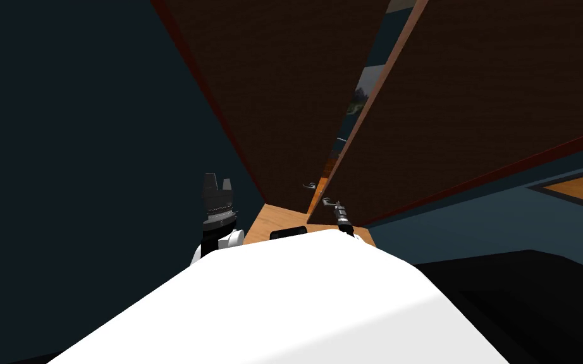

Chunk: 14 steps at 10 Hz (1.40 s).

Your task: Pull the door open

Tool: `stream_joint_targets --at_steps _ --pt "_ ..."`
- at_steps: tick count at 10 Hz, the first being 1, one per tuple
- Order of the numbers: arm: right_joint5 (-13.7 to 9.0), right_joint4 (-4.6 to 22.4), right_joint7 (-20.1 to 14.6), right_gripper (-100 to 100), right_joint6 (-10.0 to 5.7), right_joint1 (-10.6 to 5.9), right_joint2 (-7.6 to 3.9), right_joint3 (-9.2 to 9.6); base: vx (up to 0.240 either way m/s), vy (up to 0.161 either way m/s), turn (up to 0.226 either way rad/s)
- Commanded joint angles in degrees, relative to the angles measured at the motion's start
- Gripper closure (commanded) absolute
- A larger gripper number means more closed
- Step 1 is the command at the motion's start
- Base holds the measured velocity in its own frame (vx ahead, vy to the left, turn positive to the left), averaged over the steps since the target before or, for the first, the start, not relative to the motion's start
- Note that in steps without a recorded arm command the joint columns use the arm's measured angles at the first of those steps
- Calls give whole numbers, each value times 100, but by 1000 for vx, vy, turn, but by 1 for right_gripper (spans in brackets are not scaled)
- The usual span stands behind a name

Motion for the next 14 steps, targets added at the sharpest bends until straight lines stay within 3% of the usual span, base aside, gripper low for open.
stream_joint_targets --at_steps 1,4,6,7,14 --pt "91 -9 -100 100 -112 -24 26 175 -94 -30 125" --pt "173 -36 -193 100 -208 -49 40 327 -93 -39 112" --pt "139 50 -165 100 -202 -80 -20 250 -23 -20 9" --pt "190 31 -266 100 -330 38 -68 300 -132 -30 159" --pt "390 16 -610 100 -846 421 -230 503 -190 -21 125"
